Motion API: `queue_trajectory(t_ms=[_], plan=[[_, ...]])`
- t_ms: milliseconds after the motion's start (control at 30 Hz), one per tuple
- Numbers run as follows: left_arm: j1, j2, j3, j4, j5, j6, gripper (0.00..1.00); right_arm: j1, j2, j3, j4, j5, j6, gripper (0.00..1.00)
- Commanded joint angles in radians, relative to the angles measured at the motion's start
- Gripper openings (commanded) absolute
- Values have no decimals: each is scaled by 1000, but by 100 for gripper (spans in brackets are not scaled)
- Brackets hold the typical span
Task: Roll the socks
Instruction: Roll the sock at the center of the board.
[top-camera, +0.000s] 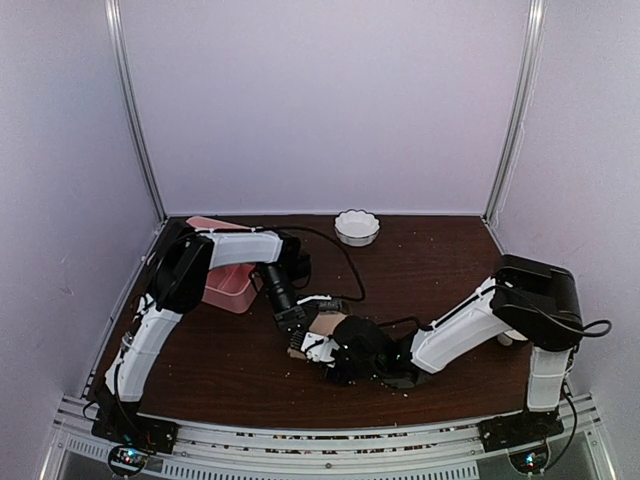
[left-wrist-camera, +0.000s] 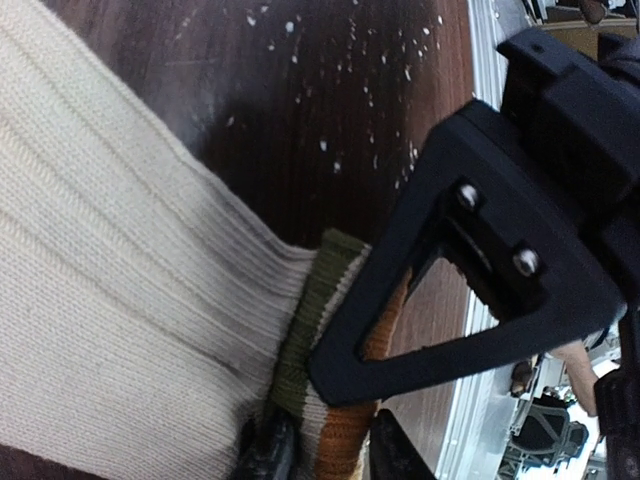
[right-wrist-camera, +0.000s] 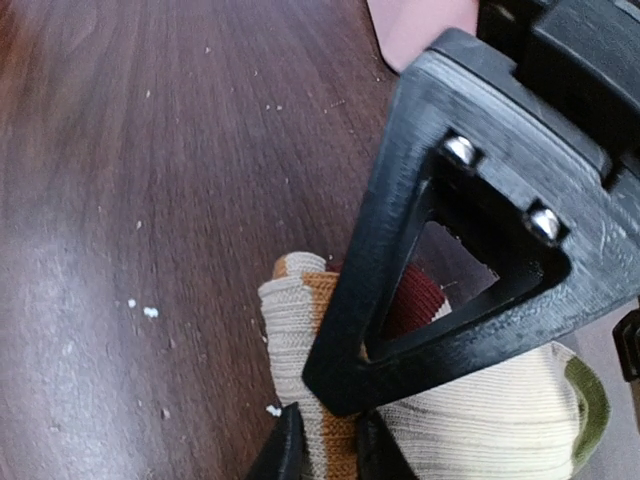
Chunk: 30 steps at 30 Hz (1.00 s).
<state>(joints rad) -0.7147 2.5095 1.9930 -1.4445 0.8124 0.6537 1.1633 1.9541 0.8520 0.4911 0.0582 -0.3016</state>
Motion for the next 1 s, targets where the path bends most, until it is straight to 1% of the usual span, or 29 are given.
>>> queue_trajectory(t_ms=[0,100,200,233,267,367,500,533,600,633,667,700,733,767,833,900,933,967], plan=[[4,-38,-108,92,-154,40,37,-46,68,-2,-105,-111,131,11],[4,-171,-227,244,-207,-1,51,-77,74,-20,-103,-198,220,4],[7,-321,-345,404,-231,-28,62,-91,67,-54,-78,-256,293,0],[9,-358,-374,460,-236,-31,90,-94,65,-64,-71,-271,314,0],[9,-388,-399,495,-243,-38,97,-98,65,-72,-67,-283,334,0],[11,-493,-488,626,-278,-59,98,-107,65,-94,-56,-319,394,0],[11,-664,-618,818,-407,-96,98,-121,69,-127,-20,-367,462,0],[12,-699,-637,855,-460,-105,98,-122,73,-131,-19,-375,470,0],[20,-711,-660,907,-626,-133,98,-126,84,-132,-30,-389,478,0],[24,-683,-650,907,-723,-165,98,-126,88,-130,-39,-399,482,0],[31,-644,-613,859,-754,-151,98,-125,91,-129,-47,-404,486,0],[47,-603,-571,785,-725,-132,98,-126,91,-128,-55,-406,489,0],[69,-592,-554,757,-679,-135,98,-128,92,-132,-57,-410,495,0],[84,-618,-583,787,-659,-143,98,-133,92,-138,-52,-414,504,0],[81,-753,-711,982,-710,-151,98,-139,96,-150,-39,-424,527,0],[80,-846,-796,1132,-702,-153,98,-148,108,-162,-23,-440,552,0],[80,-849,-819,1174,-734,-164,98,-152,116,-164,-20,-446,562,0],[79,-824,-807,1169,-758,-173,98,-156,123,-166,-20,-452,570,0]])
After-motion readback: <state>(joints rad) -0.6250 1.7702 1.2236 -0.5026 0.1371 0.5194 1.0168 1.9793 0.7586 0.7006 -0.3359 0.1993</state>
